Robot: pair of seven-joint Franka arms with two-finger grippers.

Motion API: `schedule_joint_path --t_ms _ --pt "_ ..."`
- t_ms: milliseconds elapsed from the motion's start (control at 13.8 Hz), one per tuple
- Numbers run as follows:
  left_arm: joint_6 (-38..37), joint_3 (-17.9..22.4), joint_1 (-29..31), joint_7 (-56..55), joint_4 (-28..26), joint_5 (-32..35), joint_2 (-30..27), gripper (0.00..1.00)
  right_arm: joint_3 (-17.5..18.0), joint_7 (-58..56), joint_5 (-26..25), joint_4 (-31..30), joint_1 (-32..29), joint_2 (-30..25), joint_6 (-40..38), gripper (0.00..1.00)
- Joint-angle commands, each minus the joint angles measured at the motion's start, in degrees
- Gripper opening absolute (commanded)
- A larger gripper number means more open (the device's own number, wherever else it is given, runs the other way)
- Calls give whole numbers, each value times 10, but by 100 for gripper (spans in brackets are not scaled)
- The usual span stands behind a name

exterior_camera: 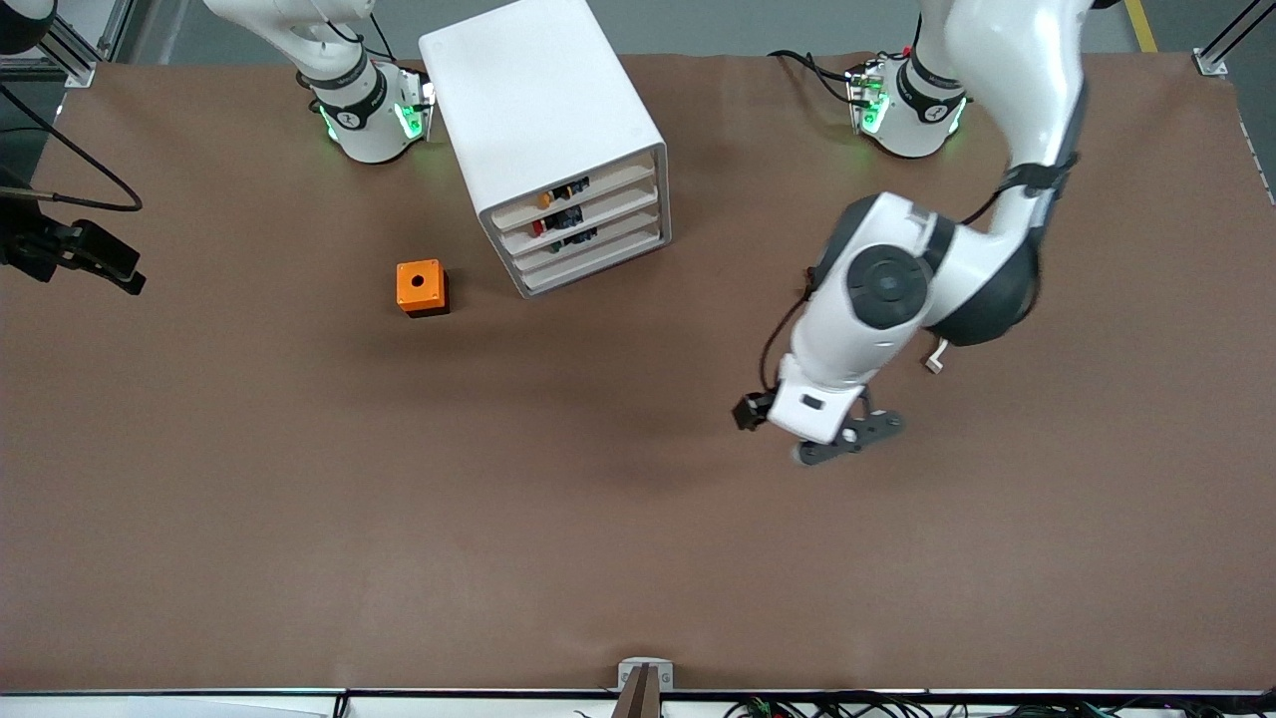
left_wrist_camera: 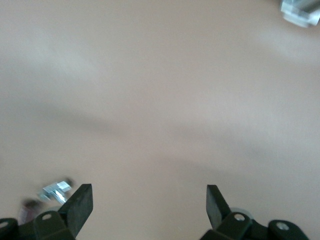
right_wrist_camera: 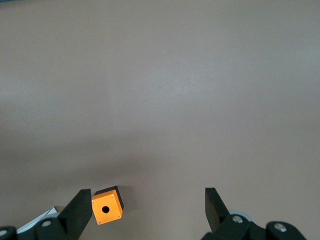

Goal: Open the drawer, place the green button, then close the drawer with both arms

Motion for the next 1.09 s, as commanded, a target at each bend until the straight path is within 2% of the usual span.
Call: schedule_joint_path --t_ms 0,507,1014 --pt "-25 -6 52 71 -15 12 -46 100 13 -6 -8 -3 -14 -8 0 100" --pt "-122 -6 107 133 -8 14 -107 100 13 -3 -8 -3 -13 -8 0 100" --pt "-163 -5 134 187 -5 14 -150 100 13 -3 -8 -3 -13 -8 0 100"
